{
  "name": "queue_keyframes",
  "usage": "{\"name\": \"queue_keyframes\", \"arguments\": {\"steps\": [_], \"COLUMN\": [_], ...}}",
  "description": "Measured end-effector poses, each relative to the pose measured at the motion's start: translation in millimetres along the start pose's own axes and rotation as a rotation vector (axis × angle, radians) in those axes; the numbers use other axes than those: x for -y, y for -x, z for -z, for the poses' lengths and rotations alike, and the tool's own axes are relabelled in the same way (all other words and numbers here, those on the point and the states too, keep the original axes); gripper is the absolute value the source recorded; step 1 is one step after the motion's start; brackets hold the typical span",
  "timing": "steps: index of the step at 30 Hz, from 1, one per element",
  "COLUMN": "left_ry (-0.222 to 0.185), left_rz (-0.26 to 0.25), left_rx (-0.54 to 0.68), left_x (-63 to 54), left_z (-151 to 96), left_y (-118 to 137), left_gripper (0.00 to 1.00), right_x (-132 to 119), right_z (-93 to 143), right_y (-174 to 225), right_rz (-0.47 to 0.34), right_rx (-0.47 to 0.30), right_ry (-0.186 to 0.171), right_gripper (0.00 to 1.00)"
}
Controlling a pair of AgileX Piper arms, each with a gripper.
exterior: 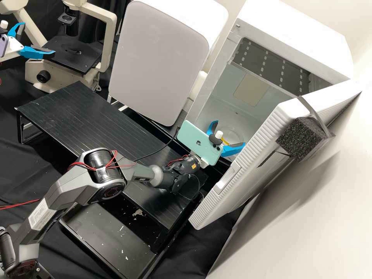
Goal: Take the petri dish out of the incubator
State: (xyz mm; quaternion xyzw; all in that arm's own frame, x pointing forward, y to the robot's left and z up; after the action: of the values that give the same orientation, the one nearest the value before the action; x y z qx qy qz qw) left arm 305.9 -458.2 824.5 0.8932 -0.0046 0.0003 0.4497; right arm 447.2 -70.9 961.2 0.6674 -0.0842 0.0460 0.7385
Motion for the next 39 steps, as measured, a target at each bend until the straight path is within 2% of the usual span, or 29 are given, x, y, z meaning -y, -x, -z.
{"name": "queue_keyframes", "arguments": {"steps": [4,39], "left_ry": [0.000,0.000], "left_rz": [0.000,0.000], "left_rx": [0.000,0.000], "left_x": [0.0,0.0], "left_z": [0.0,0.0], "left_y": [0.0,0.0], "left_gripper": [1.00,1.00], "right_x": [2.7,3.2], "right_z": [-2.7,-1.6], "right_y": [-0.9,-2.4], "right_rz": [0.006,0.007], "right_rx": [0.006,0.003], "right_ry": [-0.014,-0.014], "right_gripper": [0.00,0.00]}}
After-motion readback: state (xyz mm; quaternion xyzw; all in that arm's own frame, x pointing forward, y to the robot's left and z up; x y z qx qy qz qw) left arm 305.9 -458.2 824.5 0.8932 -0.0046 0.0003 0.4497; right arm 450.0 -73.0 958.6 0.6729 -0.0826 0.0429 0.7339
